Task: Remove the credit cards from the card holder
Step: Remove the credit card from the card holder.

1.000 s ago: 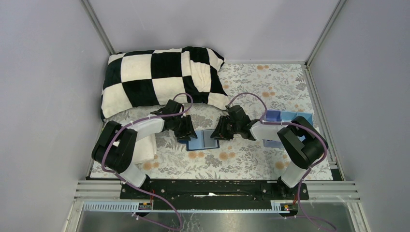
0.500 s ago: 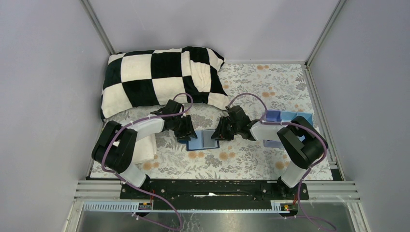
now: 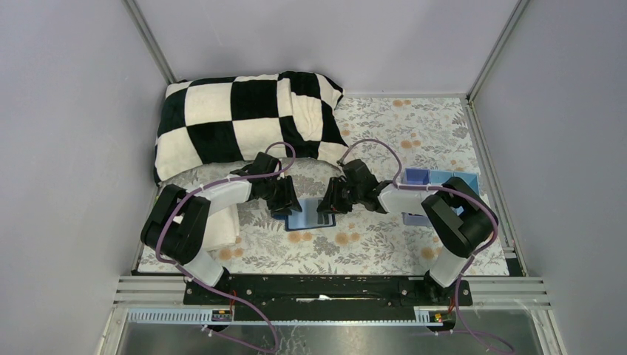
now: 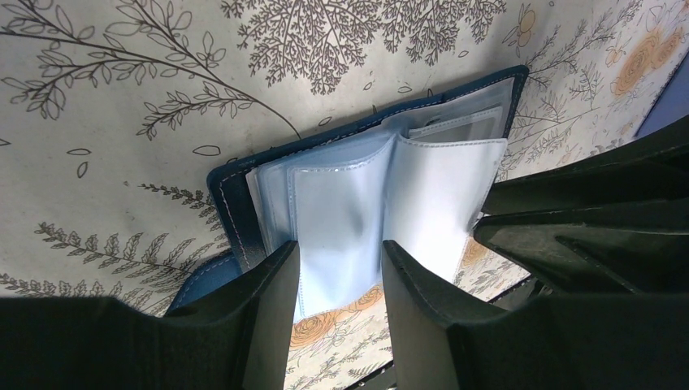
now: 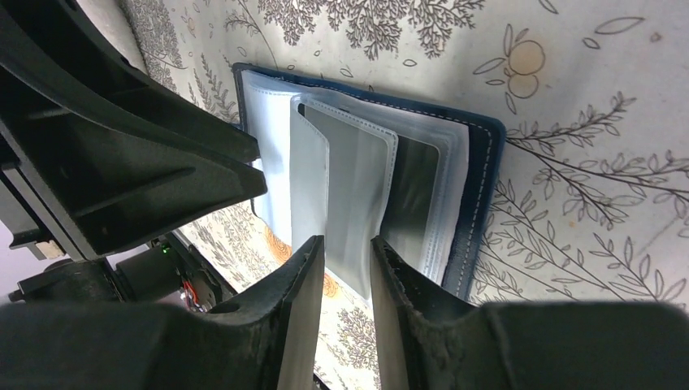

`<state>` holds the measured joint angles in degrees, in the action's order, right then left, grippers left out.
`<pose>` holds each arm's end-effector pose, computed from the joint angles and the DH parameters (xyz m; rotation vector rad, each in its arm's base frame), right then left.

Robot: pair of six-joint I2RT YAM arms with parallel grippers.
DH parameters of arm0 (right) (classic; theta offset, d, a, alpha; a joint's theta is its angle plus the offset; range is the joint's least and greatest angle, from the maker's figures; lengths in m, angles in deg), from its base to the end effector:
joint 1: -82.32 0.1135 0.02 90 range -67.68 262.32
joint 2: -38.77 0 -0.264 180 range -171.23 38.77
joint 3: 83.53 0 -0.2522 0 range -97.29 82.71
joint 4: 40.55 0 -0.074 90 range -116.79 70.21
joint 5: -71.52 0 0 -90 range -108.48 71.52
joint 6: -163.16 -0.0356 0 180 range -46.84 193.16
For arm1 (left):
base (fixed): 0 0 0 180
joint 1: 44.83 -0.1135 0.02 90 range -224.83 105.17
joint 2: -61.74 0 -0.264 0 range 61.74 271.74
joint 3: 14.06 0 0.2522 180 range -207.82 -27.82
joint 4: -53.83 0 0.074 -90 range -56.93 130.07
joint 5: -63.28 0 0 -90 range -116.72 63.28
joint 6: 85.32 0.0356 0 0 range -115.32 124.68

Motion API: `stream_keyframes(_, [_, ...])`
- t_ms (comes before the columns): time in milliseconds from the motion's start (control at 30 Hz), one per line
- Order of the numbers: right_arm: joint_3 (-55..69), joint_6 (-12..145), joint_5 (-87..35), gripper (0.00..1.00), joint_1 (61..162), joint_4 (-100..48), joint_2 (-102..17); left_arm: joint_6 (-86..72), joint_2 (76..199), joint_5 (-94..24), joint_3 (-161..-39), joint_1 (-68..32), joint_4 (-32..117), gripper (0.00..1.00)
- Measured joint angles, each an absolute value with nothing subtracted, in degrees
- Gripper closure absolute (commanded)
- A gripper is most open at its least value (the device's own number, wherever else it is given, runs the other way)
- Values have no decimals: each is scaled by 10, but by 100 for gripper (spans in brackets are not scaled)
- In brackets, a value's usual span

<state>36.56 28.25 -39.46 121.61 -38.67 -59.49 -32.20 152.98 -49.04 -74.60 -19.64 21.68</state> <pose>0.2532 0.2236 0.1490 -0.0918 2.5059 1.1202 0.2579 -0.1362 0.1535 -0.1535 2.8177 -0.8274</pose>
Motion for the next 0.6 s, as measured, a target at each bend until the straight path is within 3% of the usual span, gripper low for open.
stream_keyframes(367, [346, 288, -409, 66, 1226, -388, -607, -317, 1530, -492, -748, -196, 214, 53])
stream_keyframes(600, [340, 288, -418, 66, 1227, -389, -610, -305, 1519, -475, -774, -196, 172, 46])
